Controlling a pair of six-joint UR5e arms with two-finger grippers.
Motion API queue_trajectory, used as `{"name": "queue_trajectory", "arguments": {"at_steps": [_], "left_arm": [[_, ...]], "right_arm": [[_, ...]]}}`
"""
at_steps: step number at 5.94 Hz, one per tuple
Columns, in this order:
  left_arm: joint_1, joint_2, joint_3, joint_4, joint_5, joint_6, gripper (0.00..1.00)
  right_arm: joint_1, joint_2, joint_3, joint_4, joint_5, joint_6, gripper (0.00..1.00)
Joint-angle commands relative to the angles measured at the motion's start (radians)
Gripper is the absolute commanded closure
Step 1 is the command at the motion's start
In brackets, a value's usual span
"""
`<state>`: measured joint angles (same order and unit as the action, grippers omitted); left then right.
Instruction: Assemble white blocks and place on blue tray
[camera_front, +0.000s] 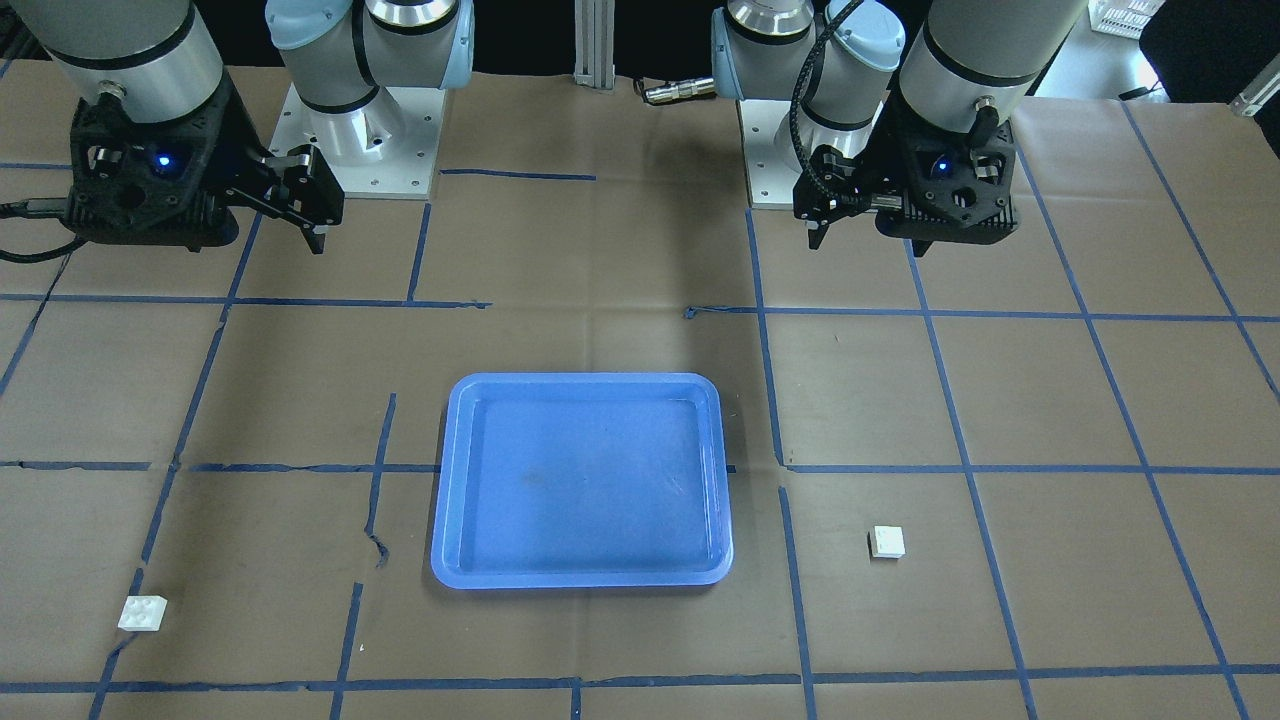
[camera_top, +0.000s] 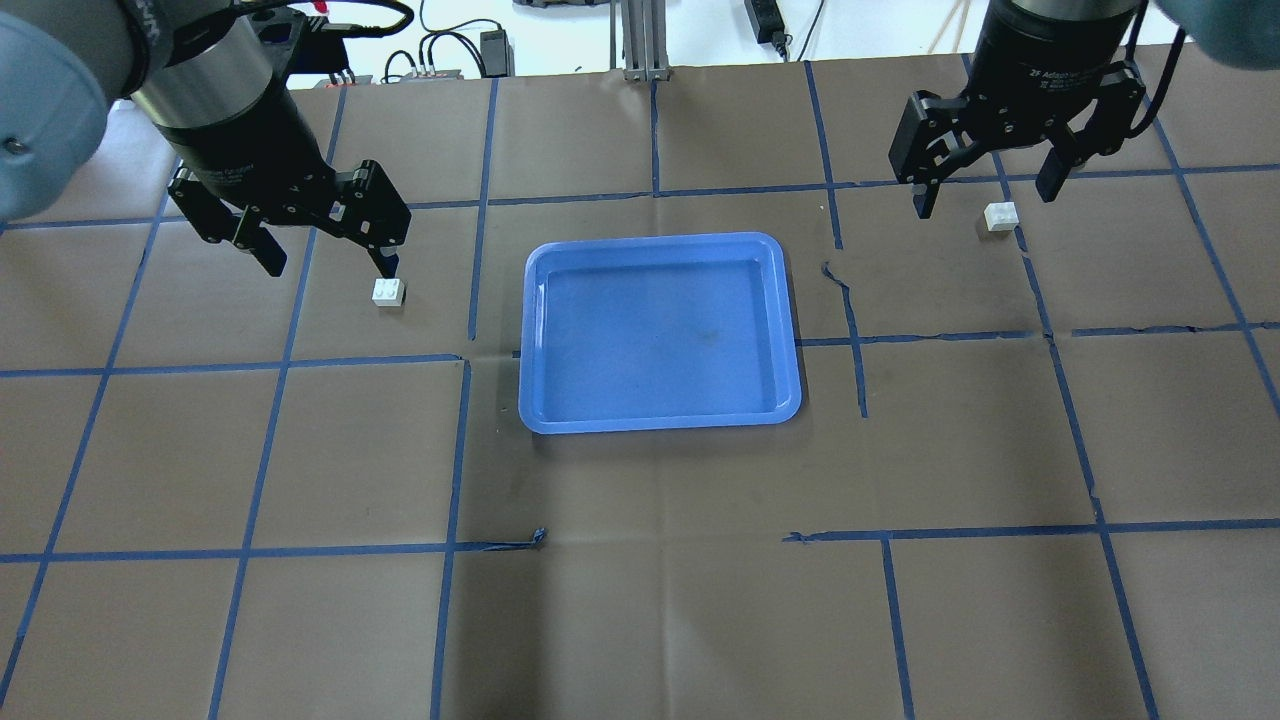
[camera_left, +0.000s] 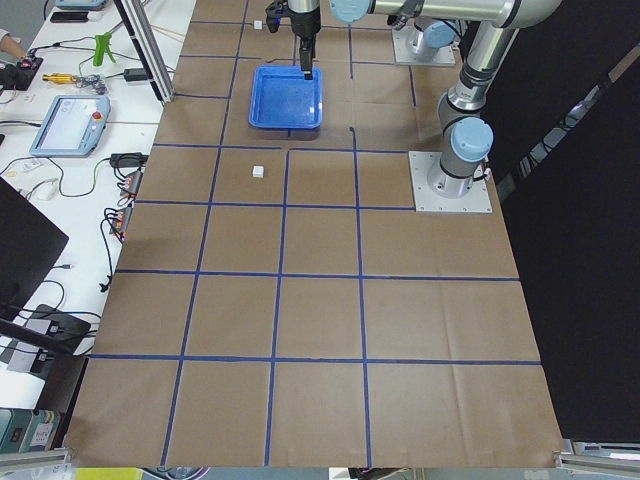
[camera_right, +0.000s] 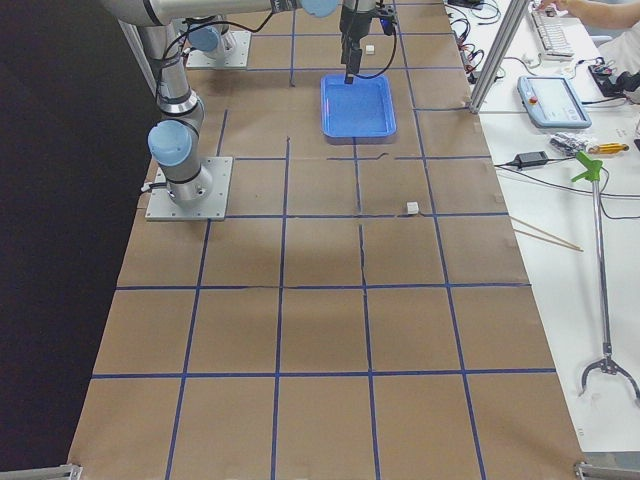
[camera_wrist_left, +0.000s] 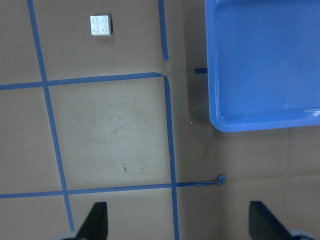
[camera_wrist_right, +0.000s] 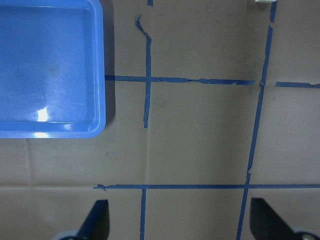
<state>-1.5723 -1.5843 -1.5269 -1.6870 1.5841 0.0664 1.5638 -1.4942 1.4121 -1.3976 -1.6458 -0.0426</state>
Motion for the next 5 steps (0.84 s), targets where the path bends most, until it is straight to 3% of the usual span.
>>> {"name": "queue_trajectory", "arguments": {"at_steps": [1, 3, 5], "left_arm": [[0.003, -0.002, 0.001, 0.001, 0.002, 0.003, 0.01], [0.012, -0.034, -0.012, 0.042, 0.002, 0.000, 0.01], [0.032, -0.225, -0.068, 0.269, 0.003, -0.003, 0.01]], "right_arm": [[-0.025, -0.001, 0.002, 0.000, 0.042, 0.003, 0.01], [-0.016, -0.001, -0.010, 0.000, 0.040, 0.004, 0.00], [-0.014, -0.007, -0.051, 0.002, 0.040, 0.004, 0.00]]}}
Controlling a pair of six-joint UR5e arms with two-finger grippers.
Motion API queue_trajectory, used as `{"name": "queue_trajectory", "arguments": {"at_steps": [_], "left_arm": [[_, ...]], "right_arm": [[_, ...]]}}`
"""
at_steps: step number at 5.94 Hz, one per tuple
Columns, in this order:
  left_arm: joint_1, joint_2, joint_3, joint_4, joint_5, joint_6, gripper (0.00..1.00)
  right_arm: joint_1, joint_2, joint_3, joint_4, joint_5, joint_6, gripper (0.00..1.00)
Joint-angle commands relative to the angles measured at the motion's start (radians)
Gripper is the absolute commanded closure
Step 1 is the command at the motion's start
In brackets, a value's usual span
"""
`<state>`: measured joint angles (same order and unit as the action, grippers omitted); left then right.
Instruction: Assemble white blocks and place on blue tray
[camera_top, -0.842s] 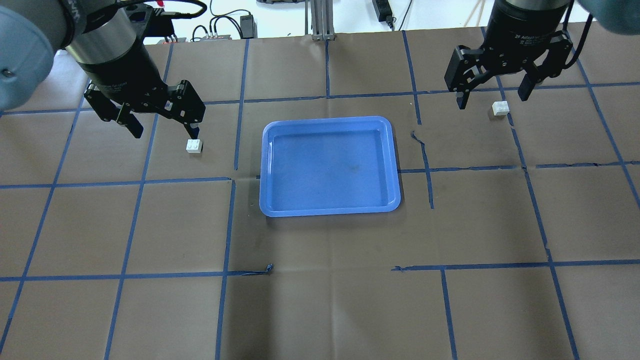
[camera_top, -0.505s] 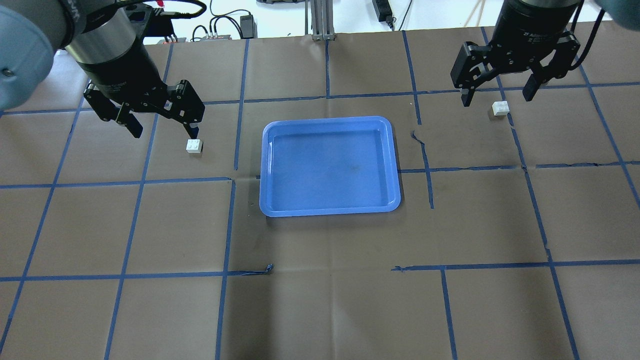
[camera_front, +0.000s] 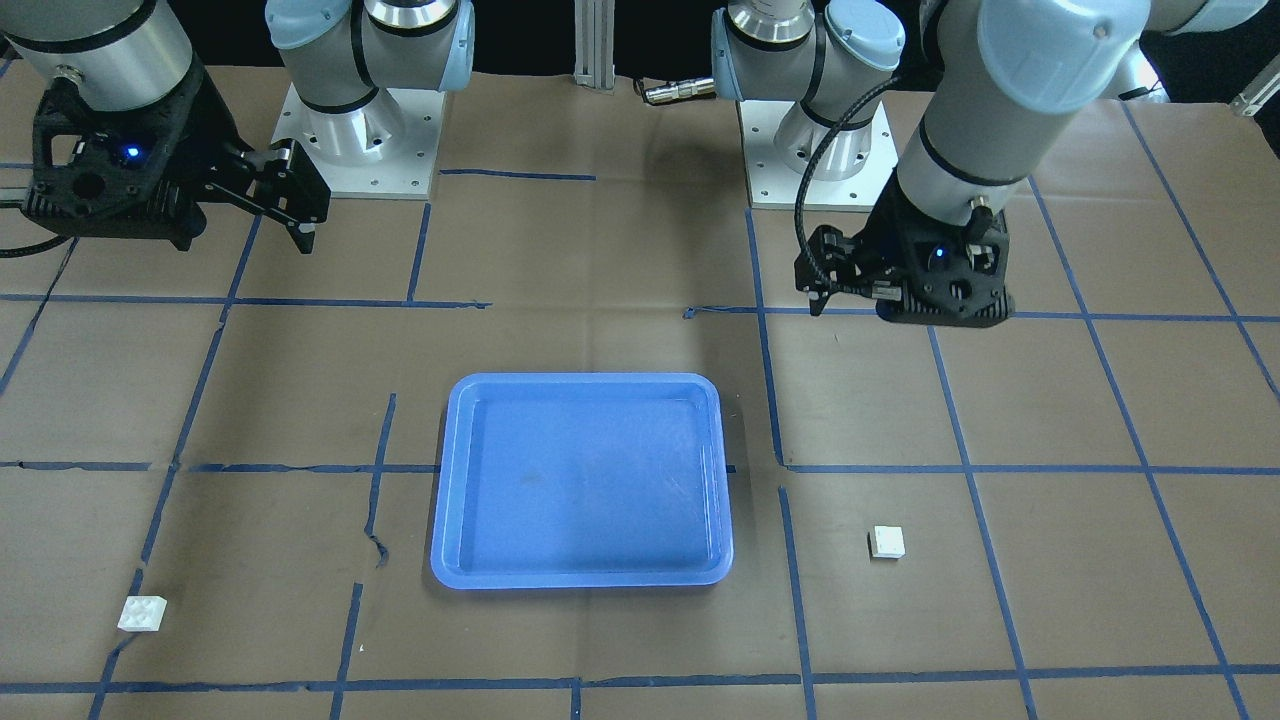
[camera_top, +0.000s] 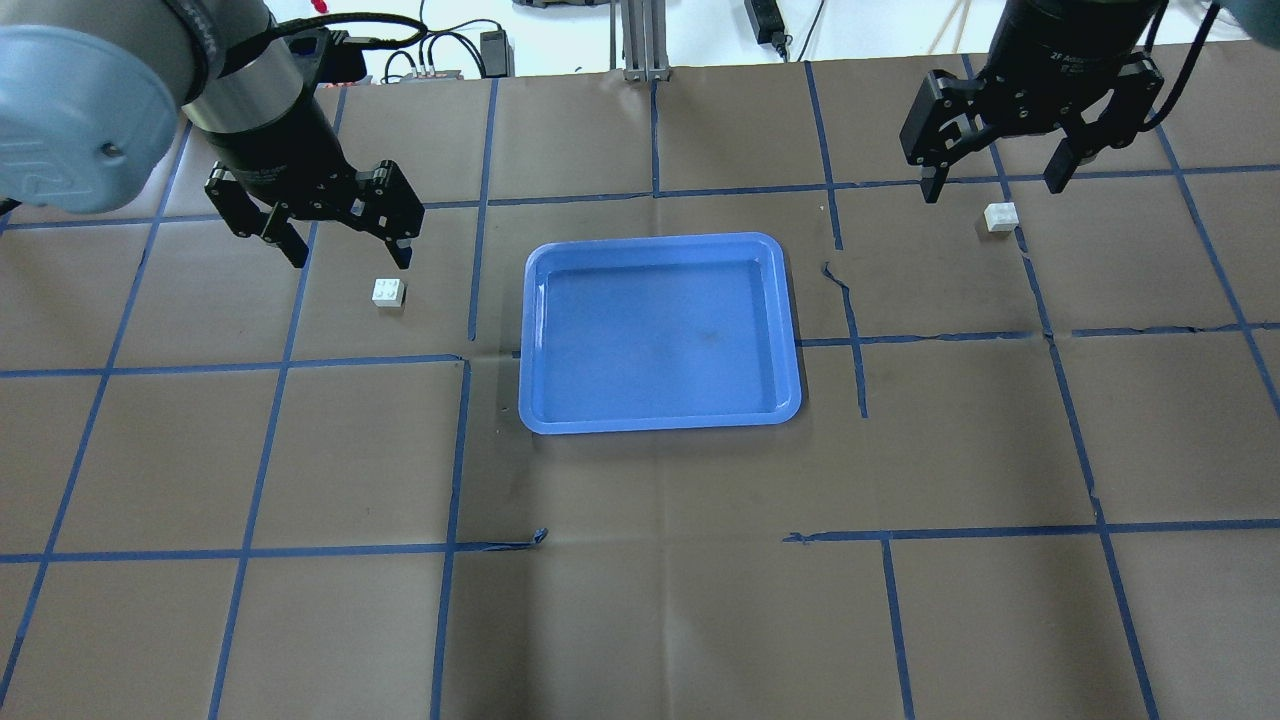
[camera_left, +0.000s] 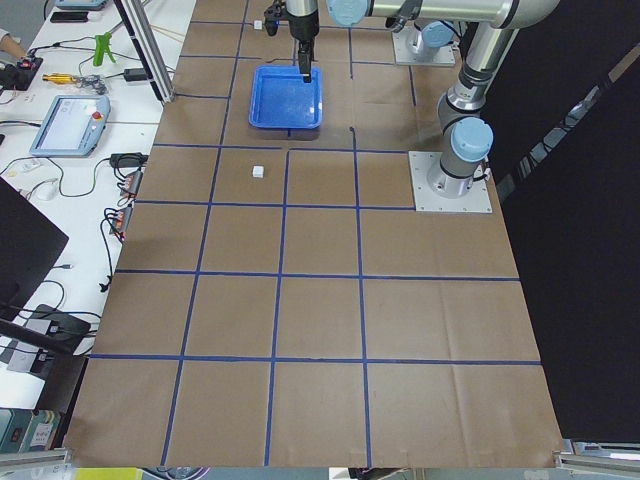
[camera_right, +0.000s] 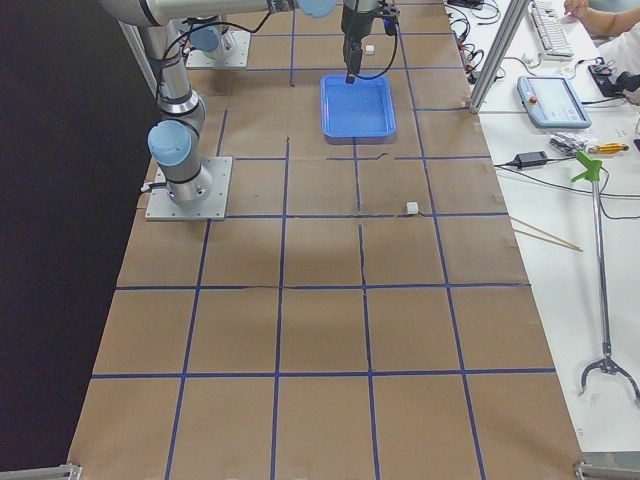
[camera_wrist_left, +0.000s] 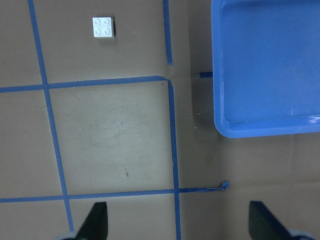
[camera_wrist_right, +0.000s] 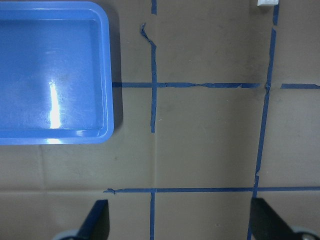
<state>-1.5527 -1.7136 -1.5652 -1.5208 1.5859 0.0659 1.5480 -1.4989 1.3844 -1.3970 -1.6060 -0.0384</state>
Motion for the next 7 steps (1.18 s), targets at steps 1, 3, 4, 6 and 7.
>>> {"name": "queue_trajectory", "arguments": {"at_steps": [1, 3, 4, 6, 7], "left_arm": [[0.022, -0.165, -0.054, 0.204, 0.003, 0.002, 0.01], [0.080, -0.275, -0.067, 0.318, 0.047, 0.074, 0.01], [0.101, -0.303, -0.070, 0.388, 0.075, 0.180, 0.02], [0.115, -0.369, -0.090, 0.482, 0.077, 0.186, 0.04], [0.115, -0.392, -0.088, 0.488, 0.077, 0.186, 0.07]], "right_arm": [[0.004, -0.004, -0.025, 0.015, -0.002, -0.015, 0.00], [-0.003, 0.009, -0.016, 0.018, -0.009, -0.195, 0.00], [-0.008, 0.025, -0.013, -0.081, -0.012, -0.541, 0.00], [-0.072, 0.080, -0.016, -0.145, 0.000, -1.012, 0.00], [-0.145, 0.095, -0.027, -0.146, 0.001, -1.271, 0.00]]}}
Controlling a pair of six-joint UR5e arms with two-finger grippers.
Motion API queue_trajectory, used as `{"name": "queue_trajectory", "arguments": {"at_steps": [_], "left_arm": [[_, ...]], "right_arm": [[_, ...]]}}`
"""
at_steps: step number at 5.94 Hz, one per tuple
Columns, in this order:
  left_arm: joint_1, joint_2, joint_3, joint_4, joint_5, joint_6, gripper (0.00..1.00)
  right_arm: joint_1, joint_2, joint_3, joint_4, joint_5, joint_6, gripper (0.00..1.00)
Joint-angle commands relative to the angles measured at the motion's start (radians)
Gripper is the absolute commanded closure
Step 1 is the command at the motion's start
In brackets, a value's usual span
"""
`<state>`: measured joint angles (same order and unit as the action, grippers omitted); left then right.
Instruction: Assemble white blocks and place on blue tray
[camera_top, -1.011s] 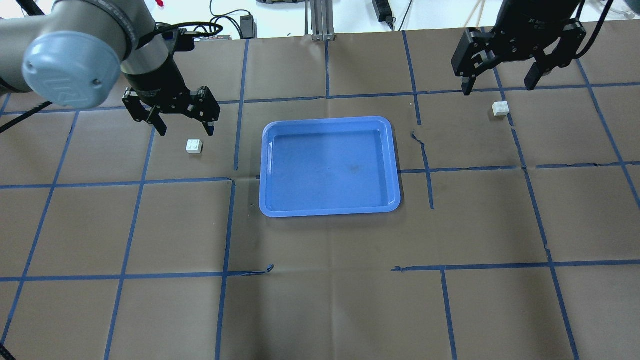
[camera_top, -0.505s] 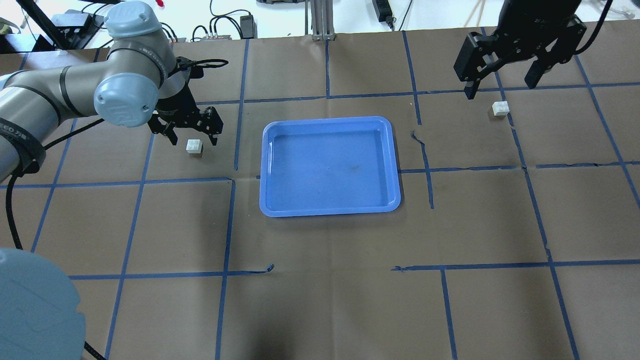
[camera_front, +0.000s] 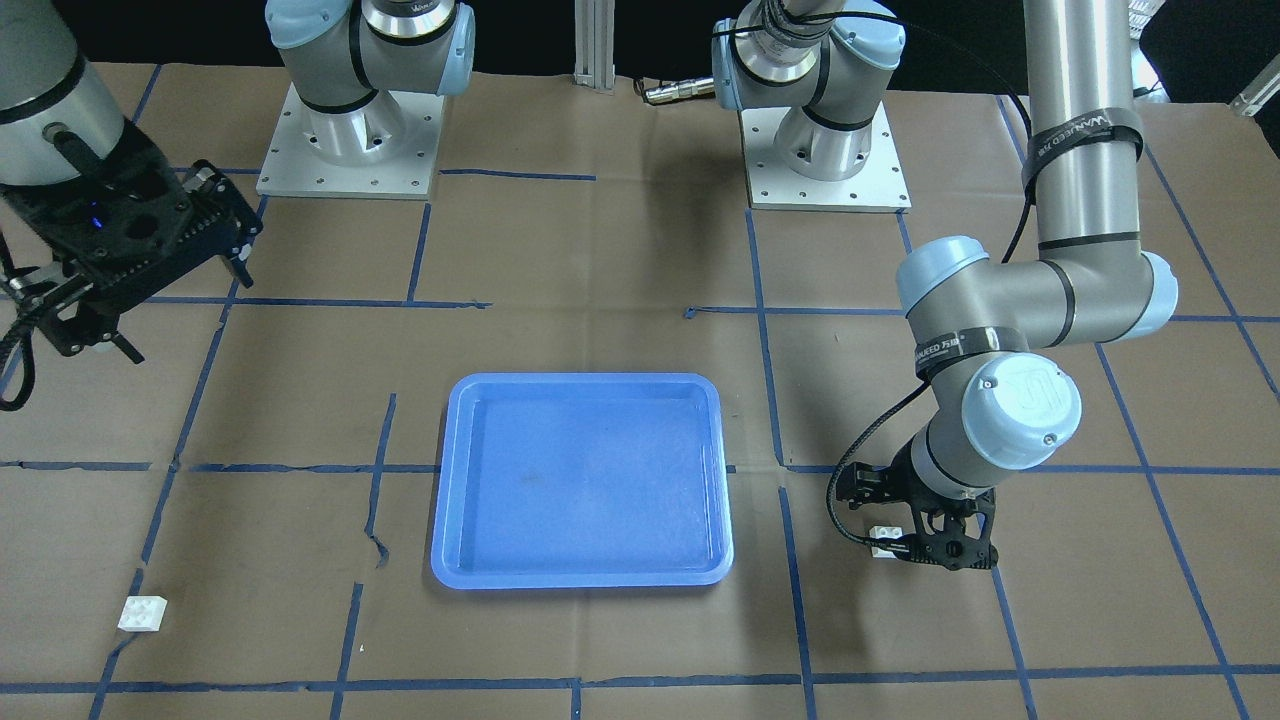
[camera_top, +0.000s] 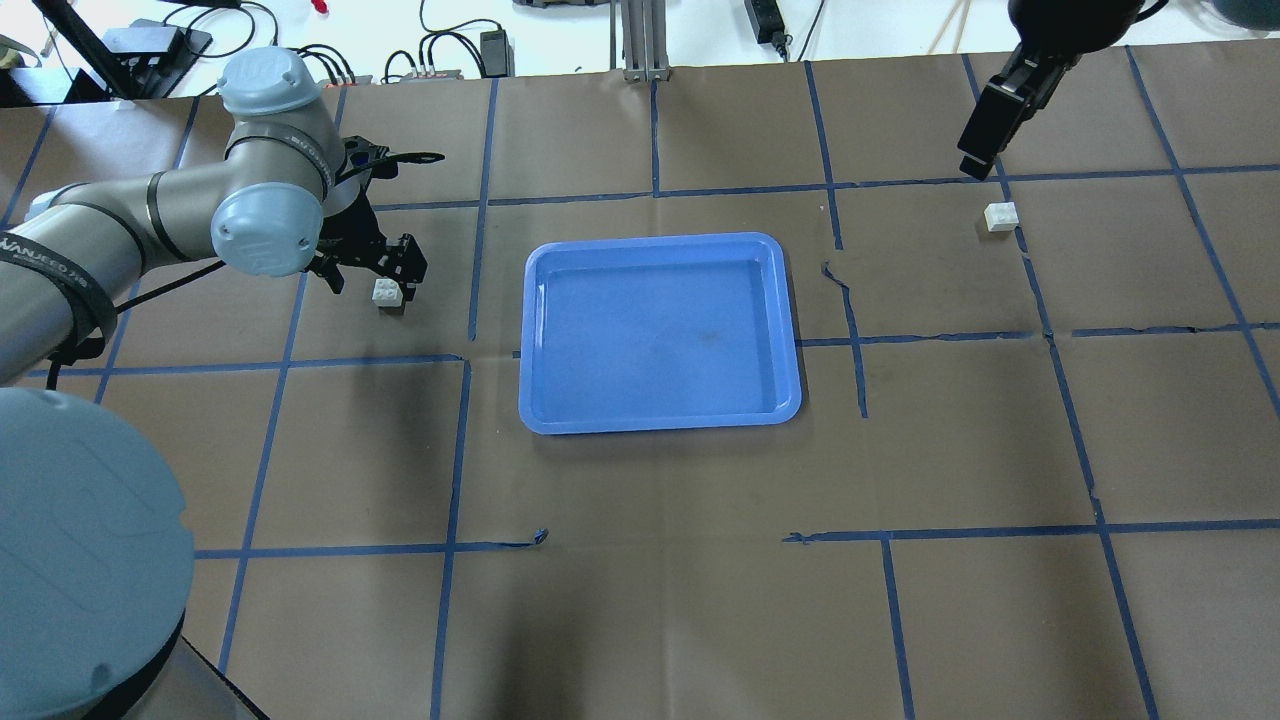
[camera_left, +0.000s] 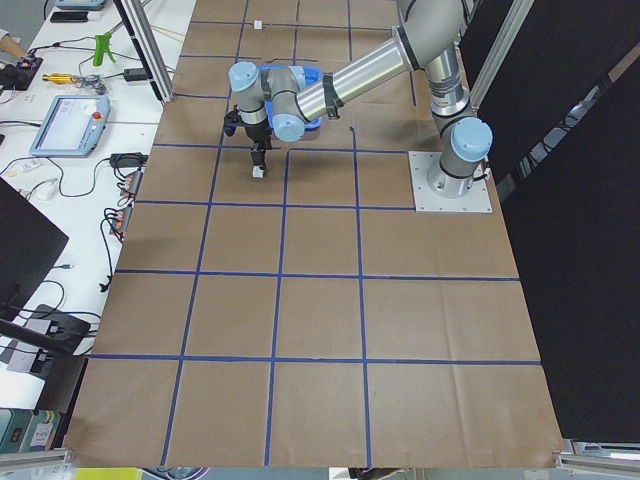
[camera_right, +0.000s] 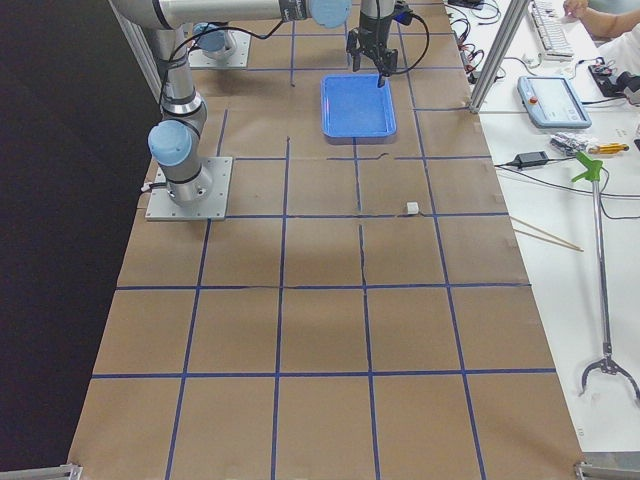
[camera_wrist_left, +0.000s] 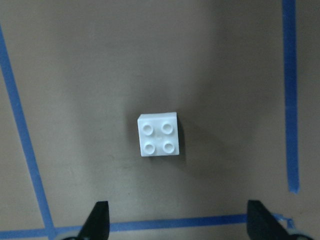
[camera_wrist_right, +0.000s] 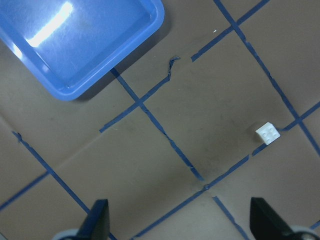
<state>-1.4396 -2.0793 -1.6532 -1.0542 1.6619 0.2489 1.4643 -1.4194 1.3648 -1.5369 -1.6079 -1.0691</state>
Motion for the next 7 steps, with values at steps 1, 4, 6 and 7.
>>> {"name": "queue_trajectory", "arguments": {"at_steps": [1, 4, 6, 7], "left_arm": [[0.002, -0.050, -0.003, 0.052, 0.002, 0.007, 0.11], [0.002, -0.076, -0.003, 0.128, 0.001, 0.006, 0.62], [0.002, -0.058, 0.009, 0.125, 0.001, 0.050, 1.00], [-0.021, -0.009, 0.000, 0.109, -0.001, 0.109, 1.00]], "right_arm": [[-0.129, 0.061, -0.035, -0.034, 0.023, -0.467, 0.00], [-0.260, 0.290, -0.272, -0.040, 0.276, -0.925, 0.00], [-0.341, 0.397, -0.279, -0.028, 0.478, -0.976, 0.00], [-0.366, 0.471, -0.273, -0.003, 0.511, -0.977, 0.00]]}}
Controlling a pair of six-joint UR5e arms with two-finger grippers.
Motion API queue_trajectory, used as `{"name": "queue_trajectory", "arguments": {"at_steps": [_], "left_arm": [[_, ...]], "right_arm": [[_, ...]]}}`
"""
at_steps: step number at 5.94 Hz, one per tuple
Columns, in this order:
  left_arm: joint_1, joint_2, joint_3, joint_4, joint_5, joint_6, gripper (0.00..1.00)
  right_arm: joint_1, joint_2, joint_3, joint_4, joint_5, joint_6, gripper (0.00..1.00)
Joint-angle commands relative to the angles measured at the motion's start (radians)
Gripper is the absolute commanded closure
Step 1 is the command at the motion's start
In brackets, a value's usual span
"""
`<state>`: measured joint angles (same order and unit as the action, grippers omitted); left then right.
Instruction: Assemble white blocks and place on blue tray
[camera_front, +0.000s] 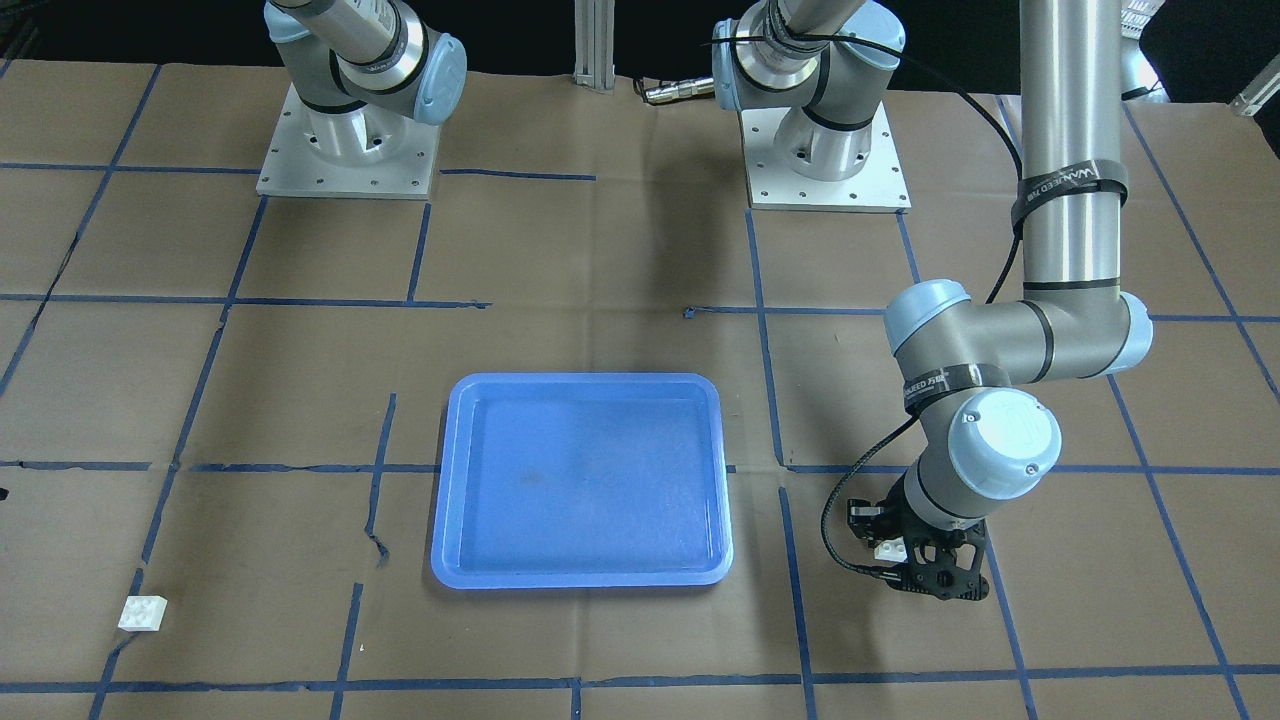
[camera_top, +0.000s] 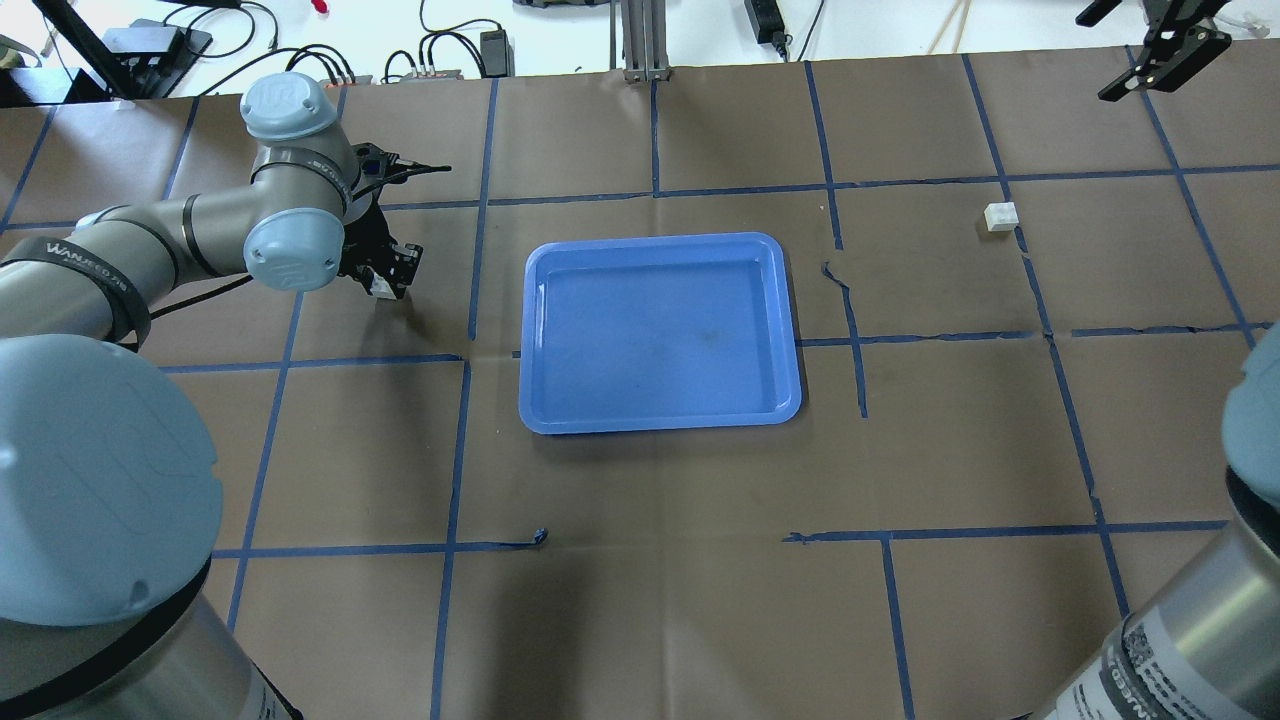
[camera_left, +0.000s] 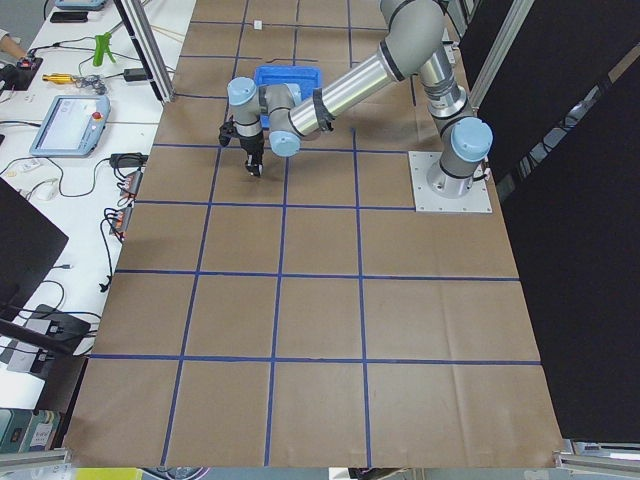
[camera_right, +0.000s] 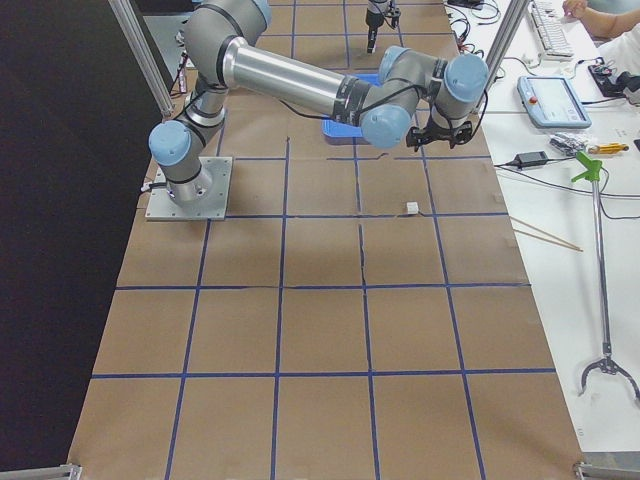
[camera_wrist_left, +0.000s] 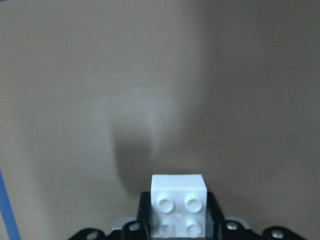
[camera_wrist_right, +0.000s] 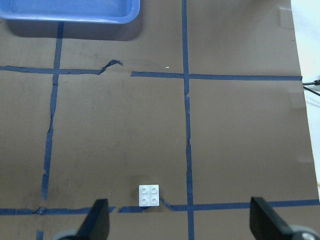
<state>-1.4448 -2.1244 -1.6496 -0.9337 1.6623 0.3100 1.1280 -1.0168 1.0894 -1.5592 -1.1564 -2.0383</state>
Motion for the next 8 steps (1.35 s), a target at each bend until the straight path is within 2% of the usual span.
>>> {"name": "queue_trajectory", "arguments": {"at_steps": [1, 3, 4, 5, 6, 8], "left_arm": [[-0.088, 0.078, -0.006, -0.051, -0.006, 0.175, 1.00], [-0.274, 0.090, -0.003, -0.051, -0.012, 0.424, 1.00], [-0.325, 0.090, -0.006, -0.051, -0.013, 0.514, 1.00], [-0.415, 0.078, -0.007, -0.053, -0.013, 0.585, 1.00], [-0.458, 0.075, -0.013, -0.051, -0.007, 0.730, 1.00], [-0.483, 0.051, -0.016, -0.042, -0.007, 0.791, 1.00]], "right_arm": [[-0.031, 0.113, 0.027, 0.022, 0.073, -0.093, 0.00], [-0.071, 0.185, 0.099, 0.005, 0.132, -0.161, 0.00], [-0.086, 0.228, 0.104, 0.004, 0.168, -0.174, 0.00], [-0.091, 0.256, 0.107, 0.004, 0.165, -0.212, 0.00], [-0.091, 0.262, 0.109, -0.001, 0.168, -0.226, 0.00], [-0.091, 0.287, 0.109, -0.045, 0.172, -0.324, 0.00]]}}
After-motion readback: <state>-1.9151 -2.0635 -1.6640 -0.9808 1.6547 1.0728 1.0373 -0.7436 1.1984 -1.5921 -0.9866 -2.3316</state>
